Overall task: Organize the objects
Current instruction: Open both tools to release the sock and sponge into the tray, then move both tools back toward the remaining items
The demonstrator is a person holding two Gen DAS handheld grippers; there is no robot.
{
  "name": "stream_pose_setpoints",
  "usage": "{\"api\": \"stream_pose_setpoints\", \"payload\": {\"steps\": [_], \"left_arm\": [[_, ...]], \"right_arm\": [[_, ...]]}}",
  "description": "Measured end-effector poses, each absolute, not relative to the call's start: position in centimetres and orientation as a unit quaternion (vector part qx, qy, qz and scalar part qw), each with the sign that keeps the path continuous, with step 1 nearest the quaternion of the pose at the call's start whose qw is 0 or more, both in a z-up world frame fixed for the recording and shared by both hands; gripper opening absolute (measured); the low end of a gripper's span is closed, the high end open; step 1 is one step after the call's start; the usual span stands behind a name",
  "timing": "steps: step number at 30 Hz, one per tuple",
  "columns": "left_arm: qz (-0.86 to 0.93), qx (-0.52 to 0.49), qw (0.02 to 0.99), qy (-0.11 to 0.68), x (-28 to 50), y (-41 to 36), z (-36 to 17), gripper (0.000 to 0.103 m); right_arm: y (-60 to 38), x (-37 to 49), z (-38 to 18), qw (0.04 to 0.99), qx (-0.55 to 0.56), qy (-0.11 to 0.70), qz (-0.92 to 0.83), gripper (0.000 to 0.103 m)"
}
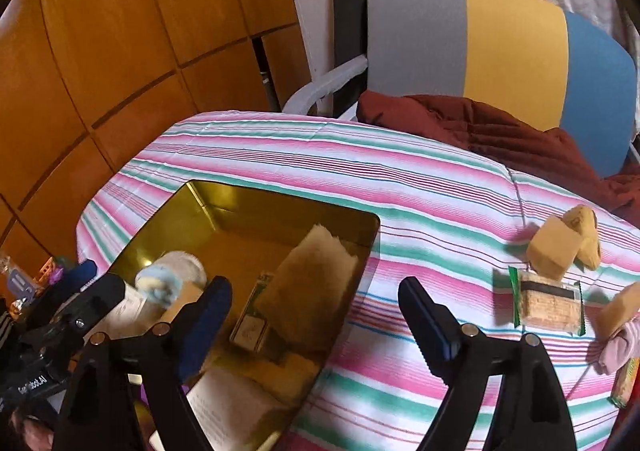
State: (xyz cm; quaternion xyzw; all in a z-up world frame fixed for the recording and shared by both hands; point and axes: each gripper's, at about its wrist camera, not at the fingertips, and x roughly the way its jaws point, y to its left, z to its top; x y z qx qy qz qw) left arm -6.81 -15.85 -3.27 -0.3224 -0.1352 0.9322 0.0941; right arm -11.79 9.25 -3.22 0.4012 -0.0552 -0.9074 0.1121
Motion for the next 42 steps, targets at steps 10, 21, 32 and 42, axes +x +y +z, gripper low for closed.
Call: {"api": "stream_pose_setpoints", "payload": {"steps": [10, 21, 32, 42], "left_arm": [[0.923, -0.343, 0.098, -0.148, -4.0, -13.8, -3.4, 0.103], [0.916, -0.355, 0.144, -0.119, -1.0, -9.4, -2.9, 0.103], [0.902, -0.366, 0.226, -0.044, 2.1, -2.4, -3.2, 0.103], [0.885, -0.393, 0.250, -0.001, 3.5, 1.0, -4.7, 0.103]], "right_arm": [[10.6, -9.1, -2.5, 0.116, 0.387, -0.074, -0.912, 0.086], [16.4, -4.8, -4.7, 0.052, 0.404, -0.080, -0.910, 0.086], [26.5, -1.1, -6.8, -0.057, 0.440, -0.093, -0.891, 0.086], [38.6, -1.0, -8.6, -0.225, 0.436, -0.088, -0.867, 0.072]]}}
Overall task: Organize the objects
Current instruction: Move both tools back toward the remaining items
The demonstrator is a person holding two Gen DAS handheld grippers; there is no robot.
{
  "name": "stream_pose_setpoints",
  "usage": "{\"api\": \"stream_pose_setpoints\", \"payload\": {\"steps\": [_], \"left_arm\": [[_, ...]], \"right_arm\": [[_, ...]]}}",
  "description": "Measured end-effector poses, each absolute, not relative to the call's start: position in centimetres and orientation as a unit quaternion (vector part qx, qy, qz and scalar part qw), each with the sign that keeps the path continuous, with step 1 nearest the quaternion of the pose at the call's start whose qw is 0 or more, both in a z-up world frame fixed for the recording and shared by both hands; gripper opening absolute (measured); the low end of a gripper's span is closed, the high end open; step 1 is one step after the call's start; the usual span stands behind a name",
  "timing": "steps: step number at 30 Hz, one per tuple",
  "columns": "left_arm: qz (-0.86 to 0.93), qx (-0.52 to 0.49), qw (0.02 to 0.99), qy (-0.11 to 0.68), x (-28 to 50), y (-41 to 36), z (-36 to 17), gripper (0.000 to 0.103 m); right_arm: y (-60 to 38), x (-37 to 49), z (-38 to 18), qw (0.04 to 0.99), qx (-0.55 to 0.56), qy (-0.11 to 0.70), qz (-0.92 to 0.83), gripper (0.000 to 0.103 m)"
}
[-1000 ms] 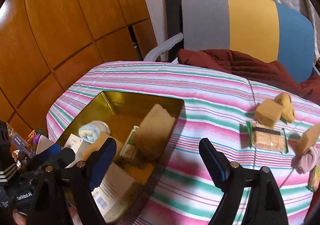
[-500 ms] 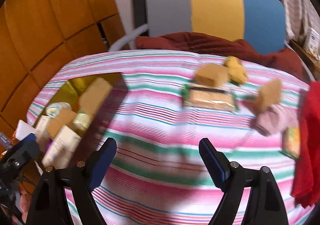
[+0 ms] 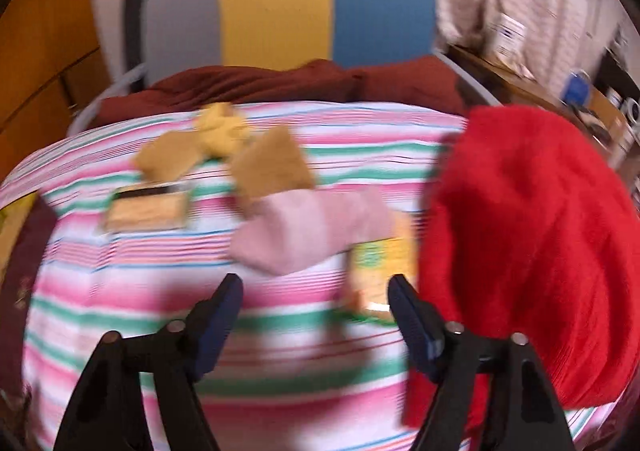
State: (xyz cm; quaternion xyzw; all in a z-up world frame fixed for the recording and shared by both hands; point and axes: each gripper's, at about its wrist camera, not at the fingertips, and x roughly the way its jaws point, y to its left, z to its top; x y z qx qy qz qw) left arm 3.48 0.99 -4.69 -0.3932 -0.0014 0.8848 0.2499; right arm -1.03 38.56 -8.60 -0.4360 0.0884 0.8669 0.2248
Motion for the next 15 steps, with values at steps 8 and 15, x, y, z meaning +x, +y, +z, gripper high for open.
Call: {"api": "stream_pose_setpoints", "payload": {"steps": [8, 15], "left_arm": [[0.877, -0.407, 0.254, 0.018, 3.6, 2.7, -5.8, 0.103], [0.870, -0.420, 0.259, 0.012, 3.3, 4.1, -6.5, 0.103]], "right_arm": [[42.7, -1.8, -12.1, 0.246, -0.469, 0.098, 0.842, 0.076], [42.1, -2.7, -12.1, 0.213, -0.468, 0.079, 0.854, 0.061]]}}
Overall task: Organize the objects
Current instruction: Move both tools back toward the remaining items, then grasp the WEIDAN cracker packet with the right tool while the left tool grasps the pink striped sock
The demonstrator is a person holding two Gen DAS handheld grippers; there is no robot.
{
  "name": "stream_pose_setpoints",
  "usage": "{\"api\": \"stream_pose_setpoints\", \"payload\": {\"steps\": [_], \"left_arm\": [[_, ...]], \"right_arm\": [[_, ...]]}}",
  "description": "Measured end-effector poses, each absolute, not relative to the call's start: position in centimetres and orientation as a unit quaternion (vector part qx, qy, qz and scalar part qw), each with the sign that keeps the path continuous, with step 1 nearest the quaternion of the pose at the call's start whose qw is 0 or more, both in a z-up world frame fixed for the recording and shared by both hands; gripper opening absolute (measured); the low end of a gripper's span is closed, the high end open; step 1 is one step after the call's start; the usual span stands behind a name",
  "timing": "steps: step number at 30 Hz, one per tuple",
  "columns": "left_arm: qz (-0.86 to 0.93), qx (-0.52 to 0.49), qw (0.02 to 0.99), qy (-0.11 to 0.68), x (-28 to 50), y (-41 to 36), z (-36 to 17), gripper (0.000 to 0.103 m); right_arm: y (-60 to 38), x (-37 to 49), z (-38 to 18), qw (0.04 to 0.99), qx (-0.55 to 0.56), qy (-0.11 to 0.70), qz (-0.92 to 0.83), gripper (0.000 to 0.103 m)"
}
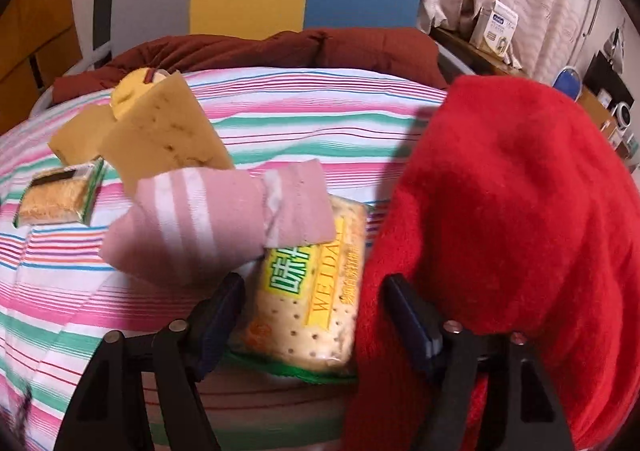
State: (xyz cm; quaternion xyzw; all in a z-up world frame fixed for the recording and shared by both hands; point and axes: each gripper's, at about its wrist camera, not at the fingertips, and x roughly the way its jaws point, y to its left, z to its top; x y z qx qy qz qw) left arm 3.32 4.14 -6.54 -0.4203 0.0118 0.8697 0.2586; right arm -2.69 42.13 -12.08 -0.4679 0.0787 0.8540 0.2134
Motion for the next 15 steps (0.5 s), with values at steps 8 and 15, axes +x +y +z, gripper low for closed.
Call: {"api": "stream_pose_setpoints", "payload": {"steps": [8, 15], "left_arm": [[0.871, -0.424, 0.250, 0.007, 2.2, 4.6, -6.3, 0.103], [0.873, -0.418, 0.252, 0.026, 0.5, 6.8, -6.3, 0.103]], "right_arm": [[38.1, -2.2, -11.3, 0.129, -0.509, 0.085, 0.847, 0.047], [35.0, -2.0, -11.2, 0.091, -0.524, 0.044, 0.846, 0.047]]}}
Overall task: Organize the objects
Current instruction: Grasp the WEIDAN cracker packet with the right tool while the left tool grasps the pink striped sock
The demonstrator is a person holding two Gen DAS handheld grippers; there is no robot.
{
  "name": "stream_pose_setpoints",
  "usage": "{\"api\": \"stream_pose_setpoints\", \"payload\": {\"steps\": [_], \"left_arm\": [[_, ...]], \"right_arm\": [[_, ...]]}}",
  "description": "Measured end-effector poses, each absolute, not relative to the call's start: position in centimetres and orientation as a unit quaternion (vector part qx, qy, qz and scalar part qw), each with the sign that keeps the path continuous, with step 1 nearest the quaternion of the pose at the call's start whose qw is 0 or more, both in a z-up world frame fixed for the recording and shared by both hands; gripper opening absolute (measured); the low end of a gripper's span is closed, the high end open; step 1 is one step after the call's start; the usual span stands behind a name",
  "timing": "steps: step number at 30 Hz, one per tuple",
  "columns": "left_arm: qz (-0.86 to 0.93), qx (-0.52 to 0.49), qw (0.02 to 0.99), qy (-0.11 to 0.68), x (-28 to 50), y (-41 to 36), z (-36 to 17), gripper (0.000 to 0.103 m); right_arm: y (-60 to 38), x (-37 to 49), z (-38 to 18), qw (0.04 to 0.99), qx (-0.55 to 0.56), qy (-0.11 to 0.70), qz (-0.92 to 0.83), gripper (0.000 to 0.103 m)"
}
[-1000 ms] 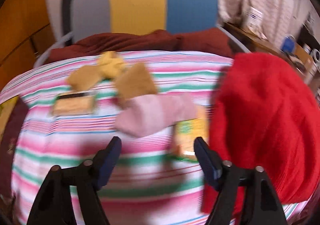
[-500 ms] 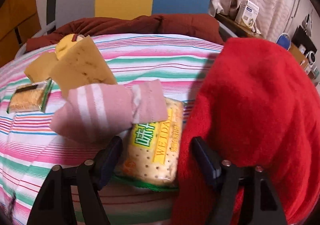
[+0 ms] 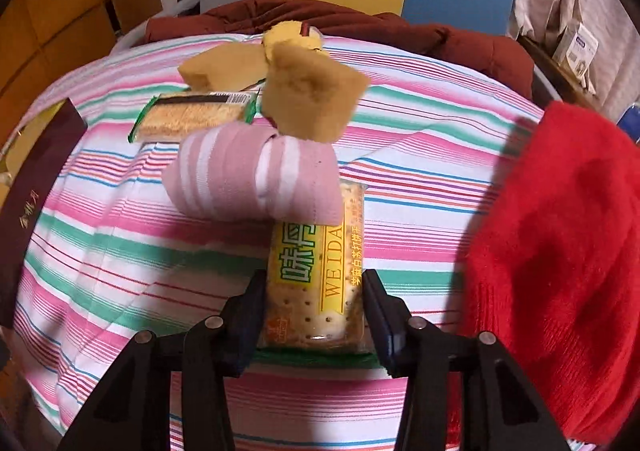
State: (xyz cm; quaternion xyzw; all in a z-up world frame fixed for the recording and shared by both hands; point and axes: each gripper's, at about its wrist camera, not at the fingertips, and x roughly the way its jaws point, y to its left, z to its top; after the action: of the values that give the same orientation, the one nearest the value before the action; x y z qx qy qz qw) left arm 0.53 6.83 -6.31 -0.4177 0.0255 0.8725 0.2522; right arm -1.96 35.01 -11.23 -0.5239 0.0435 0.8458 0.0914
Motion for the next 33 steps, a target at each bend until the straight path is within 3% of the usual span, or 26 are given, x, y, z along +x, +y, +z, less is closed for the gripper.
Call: {"api": "stream_pose_setpoints", "payload": {"steps": [16, 23, 28, 31, 32, 33], "left_arm": [[0.850, -0.402, 0.309, 0.142, -4.4, 17.7, -7.9, 0.103], [0.853, -0.332, 0.318, 0.247, -4.8, 23.1, -8.3, 0.103], [0.845, -0.314, 0.346, 0.260, -5.4, 24.8, -9.4, 0.103], [0.832, -0.318, 0.366, 0.271, -5.7, 26.1, -10.3, 0.092], [0.821, -0.329, 0.377, 0.275, -5.8, 26.5, -10.8, 0.078], [0.812, -0.337, 0.390, 0.274, -5.8, 26.7, -11.2, 0.073]], "right_arm": [[40.3, -1.2, -11.6, 0.183, -0.536, 0.106, 0.817, 0.048], [40.6, -1.1, -11.6, 0.181, -0.536, 0.124, 0.815, 0.048], [41.1, -1.0, -11.6, 0.175, -0.536, 0.147, 0.813, 0.048], [41.1, -1.3, -11.8, 0.177, -0.537, 0.143, 0.812, 0.048], [41.1, -1.3, -11.8, 0.178, -0.537, 0.143, 0.812, 0.048], [41.0, -1.3, -11.8, 0.177, -0.537, 0.144, 0.812, 0.049]]}}
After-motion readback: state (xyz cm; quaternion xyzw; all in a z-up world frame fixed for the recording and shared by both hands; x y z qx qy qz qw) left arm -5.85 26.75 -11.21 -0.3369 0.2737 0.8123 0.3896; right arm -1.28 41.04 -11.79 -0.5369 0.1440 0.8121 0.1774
